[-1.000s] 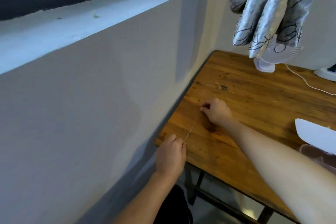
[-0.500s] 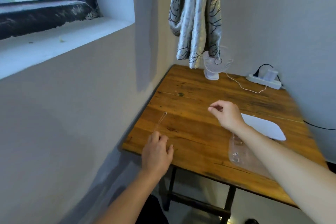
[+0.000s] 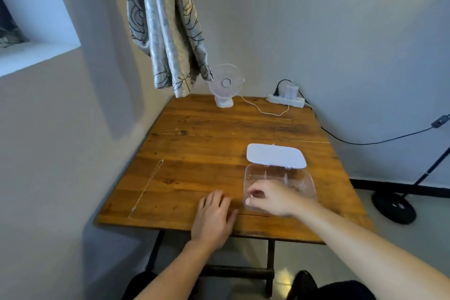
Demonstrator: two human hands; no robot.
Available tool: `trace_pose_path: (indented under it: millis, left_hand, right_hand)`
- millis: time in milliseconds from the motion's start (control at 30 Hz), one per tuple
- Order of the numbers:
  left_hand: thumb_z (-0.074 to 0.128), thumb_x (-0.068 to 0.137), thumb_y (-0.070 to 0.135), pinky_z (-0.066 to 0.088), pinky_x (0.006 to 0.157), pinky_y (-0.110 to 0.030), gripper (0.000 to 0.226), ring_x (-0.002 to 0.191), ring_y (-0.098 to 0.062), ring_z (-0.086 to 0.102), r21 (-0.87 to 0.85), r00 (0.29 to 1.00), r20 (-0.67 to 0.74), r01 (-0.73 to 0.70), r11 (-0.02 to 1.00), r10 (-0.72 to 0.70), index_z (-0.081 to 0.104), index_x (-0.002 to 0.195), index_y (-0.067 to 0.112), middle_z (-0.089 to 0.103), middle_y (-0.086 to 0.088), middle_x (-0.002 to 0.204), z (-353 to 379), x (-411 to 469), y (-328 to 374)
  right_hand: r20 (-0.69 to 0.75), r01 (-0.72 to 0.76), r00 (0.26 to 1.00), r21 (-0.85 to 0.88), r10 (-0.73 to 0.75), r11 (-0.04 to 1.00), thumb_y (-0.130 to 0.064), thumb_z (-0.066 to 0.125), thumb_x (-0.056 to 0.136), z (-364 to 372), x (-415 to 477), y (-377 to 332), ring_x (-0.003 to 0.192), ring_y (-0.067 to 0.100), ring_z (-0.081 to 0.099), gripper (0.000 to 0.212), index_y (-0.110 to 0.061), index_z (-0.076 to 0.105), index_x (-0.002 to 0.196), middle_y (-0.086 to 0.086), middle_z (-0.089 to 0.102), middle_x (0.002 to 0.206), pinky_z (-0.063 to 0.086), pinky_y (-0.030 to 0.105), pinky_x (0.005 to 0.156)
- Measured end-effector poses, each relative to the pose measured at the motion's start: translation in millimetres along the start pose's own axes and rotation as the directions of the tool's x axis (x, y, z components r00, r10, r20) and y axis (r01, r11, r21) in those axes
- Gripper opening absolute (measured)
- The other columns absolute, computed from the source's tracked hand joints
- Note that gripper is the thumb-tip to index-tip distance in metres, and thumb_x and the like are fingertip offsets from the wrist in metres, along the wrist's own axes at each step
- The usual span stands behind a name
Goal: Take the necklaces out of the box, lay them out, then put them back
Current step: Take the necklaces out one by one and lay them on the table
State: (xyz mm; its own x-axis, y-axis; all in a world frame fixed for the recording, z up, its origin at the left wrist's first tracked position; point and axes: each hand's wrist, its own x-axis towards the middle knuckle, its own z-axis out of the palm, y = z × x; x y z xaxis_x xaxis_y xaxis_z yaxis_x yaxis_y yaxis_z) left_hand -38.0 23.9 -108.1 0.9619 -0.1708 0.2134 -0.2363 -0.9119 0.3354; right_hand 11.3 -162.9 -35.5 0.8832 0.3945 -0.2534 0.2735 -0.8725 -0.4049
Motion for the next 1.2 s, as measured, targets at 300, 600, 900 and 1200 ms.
trace_pose_path:
  millis: [300,600,900,1200]
  left_hand:
    - [0.037,0.095,0.048,0.025,0.108,-0.033,0.038,0.127,-0.013,0.036,0.026,0.999,-0.036,-0.037,0.999,0.038,0.052,0.124,0.028,0.046,0.005,0.134,10,0,-5]
    - [0.034,0.096,0.05,0.023,0.11,-0.033,0.041,0.13,-0.014,0.033,0.038,1.0,-0.012,-0.019,0.999,0.019,0.049,0.127,0.029,0.043,0.005,0.138,10,1,-5]
    - [0.05,0.094,0.041,0.028,0.11,-0.03,0.036,0.128,-0.011,0.035,-0.162,0.998,0.062,0.029,0.986,-0.019,0.053,0.127,0.027,0.043,0.01,0.135,-9,2,-7]
    - [0.047,0.098,0.022,0.041,0.079,-0.02,0.019,0.098,-0.004,0.053,-0.728,0.907,0.13,0.362,0.582,-0.401,0.061,0.111,0.023,0.058,0.009,0.108,-60,-2,-33]
  right_hand:
    - [0.024,0.102,0.995,-0.061,-0.101,0.993,-0.023,0.062,0.086,14,4,4,0.074,0.012,0.058,0.009,-0.025,0.068,0.093,-0.006,0.063,0.084,0.039,0.021,0.058]
    - [0.087,0.05,0.994,0.201,-0.069,0.978,-0.024,0.08,0.073,-13,7,-1,0.082,0.017,0.065,0.011,-0.023,0.075,0.083,-0.004,0.07,0.084,0.057,0.038,0.075]
    - [-0.061,0.002,0.998,0.509,0.034,0.861,-0.001,0.075,0.077,-48,-9,-18,0.058,0.011,0.063,0.006,-0.006,0.074,0.08,-0.002,0.068,0.06,0.057,0.026,0.061]
    - [-0.154,0.181,0.983,0.711,-0.1,0.679,0.0,0.072,0.08,-92,-16,-89,0.069,0.02,0.062,0.007,-0.001,0.07,0.087,0.012,0.068,0.074,0.053,0.03,0.064]
